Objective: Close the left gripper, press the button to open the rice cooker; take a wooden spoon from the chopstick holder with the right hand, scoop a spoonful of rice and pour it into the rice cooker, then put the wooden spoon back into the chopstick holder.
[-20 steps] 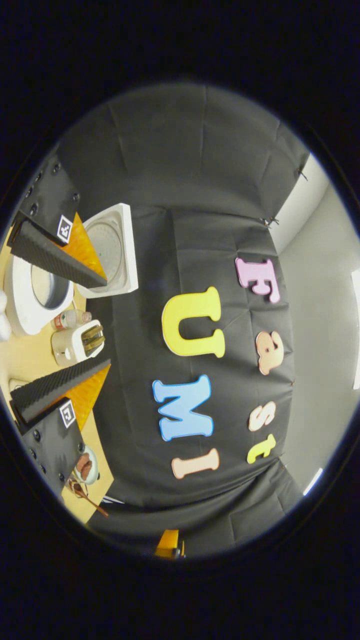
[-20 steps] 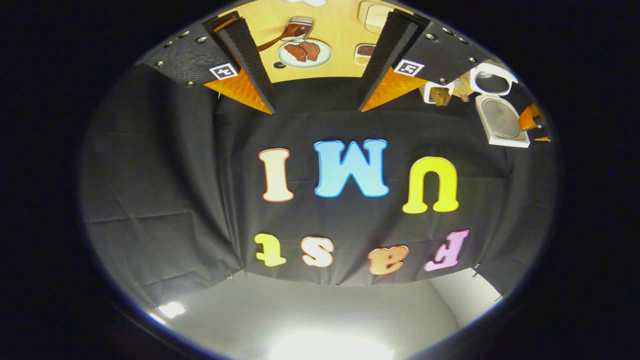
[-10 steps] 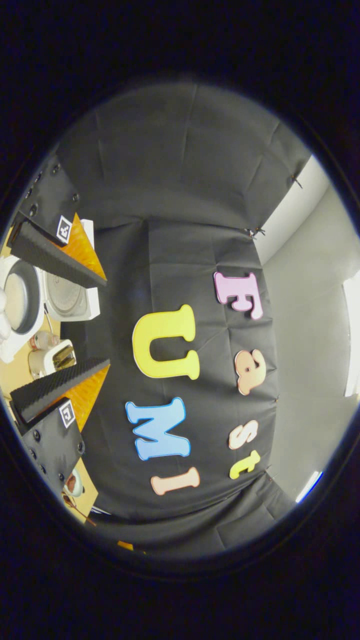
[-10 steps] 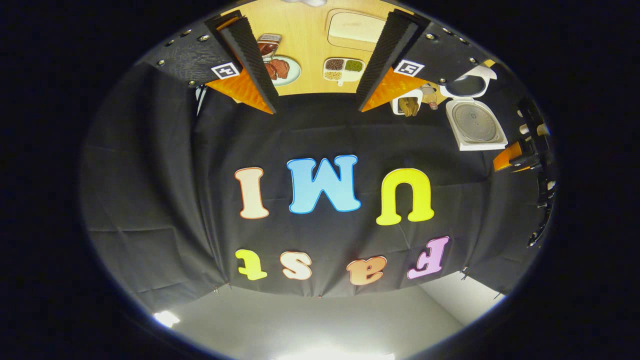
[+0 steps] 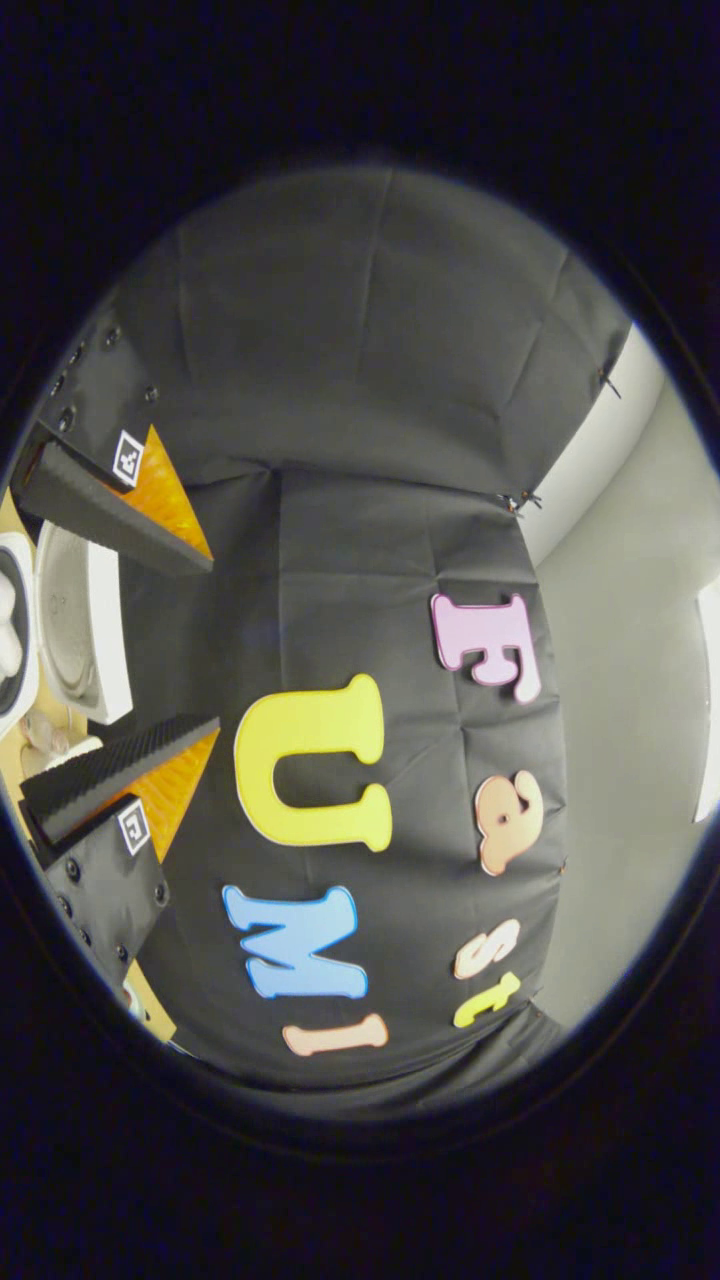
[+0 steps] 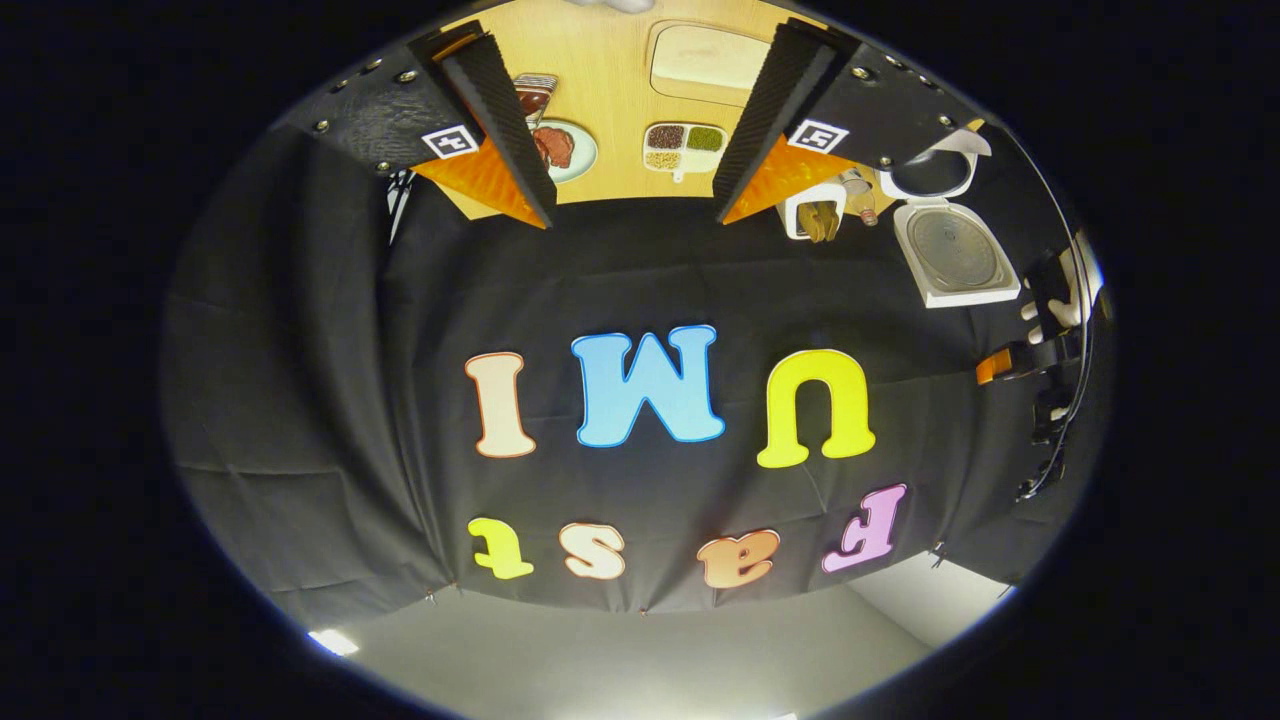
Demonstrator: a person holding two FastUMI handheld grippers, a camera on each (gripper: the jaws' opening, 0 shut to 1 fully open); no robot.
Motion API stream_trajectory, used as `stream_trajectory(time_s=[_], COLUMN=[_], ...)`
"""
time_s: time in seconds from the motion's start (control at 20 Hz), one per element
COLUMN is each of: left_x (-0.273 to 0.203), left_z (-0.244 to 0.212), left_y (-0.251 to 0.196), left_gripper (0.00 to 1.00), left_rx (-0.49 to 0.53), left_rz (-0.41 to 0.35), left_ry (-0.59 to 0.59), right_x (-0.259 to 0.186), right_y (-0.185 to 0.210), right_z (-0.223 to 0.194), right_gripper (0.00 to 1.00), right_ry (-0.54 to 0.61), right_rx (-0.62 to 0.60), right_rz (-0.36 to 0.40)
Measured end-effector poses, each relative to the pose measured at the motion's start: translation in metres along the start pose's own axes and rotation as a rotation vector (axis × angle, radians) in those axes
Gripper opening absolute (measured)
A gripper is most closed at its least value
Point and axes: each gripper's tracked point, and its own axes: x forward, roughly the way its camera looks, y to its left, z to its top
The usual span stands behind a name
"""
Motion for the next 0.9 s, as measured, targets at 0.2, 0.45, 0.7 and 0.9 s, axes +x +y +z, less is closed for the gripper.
stream_trajectory(time_s=[0.2, 0.45, 0.7, 0.9], left_x=[0.053, 0.096, 0.104, 0.099], left_z=[-0.036, -0.112, -0.146, -0.149], left_y=[0.012, 0.029, 0.031, 0.024], left_gripper=[0.99, 0.99, 0.97, 0.95], left_rx=[0.017, 0.044, 0.057, 0.005], left_rz=[0.052, 0.133, 0.16, 0.142], left_ry=[0.065, 0.247, 0.381, 0.417], right_x=[0.003, 0.006, 0.01, 0.014], right_y=[-0.008, -0.017, -0.025, -0.022], right_z=[-0.007, -0.018, -0.021, -0.022], right_gripper=[0.96, 0.96, 0.96, 0.96], right_ry=[0.029, 0.076, 0.08, 0.084], right_rx=[0.001, 0.024, -0.003, 0.01], right_rz=[0.001, 0.007, 0.004, 0.041])
